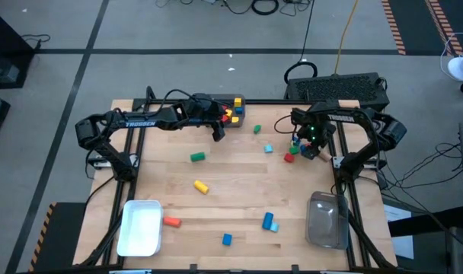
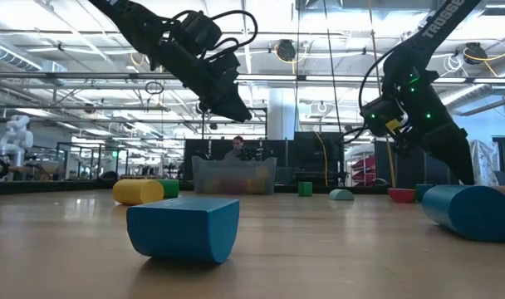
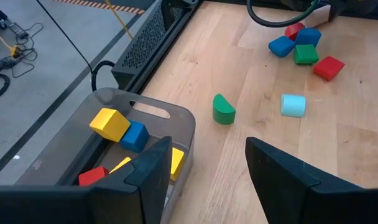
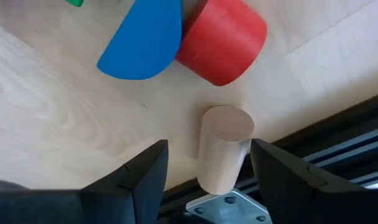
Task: Sort blocks by size
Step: Put the brown cylindrical block into the bottom black bin
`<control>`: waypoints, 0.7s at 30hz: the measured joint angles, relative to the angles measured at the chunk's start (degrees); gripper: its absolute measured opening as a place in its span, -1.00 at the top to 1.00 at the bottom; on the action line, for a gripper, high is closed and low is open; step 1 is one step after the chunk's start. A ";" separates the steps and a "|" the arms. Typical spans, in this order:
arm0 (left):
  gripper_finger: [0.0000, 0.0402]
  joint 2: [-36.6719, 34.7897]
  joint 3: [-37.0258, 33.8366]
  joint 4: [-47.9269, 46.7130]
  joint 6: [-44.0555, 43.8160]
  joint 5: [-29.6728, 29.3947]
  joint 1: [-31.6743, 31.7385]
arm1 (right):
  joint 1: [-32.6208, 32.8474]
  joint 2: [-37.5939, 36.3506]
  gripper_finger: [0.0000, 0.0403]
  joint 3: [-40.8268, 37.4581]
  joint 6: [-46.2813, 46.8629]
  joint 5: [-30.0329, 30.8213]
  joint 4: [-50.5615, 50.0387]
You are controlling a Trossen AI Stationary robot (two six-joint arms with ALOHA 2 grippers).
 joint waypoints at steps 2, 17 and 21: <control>-0.03 0.00 0.00 0.01 0.00 0.01 0.00 | -0.06 0.96 -0.07 -0.30 0.04 -0.20 0.24; -0.03 0.00 0.00 -0.76 0.04 0.01 0.00 | -0.01 14.88 -0.02 -0.15 1.24 -0.16 2.42; -0.03 0.00 0.00 -0.78 0.07 0.00 0.09 | -0.01 13.58 0.19 -0.14 1.56 -0.18 2.47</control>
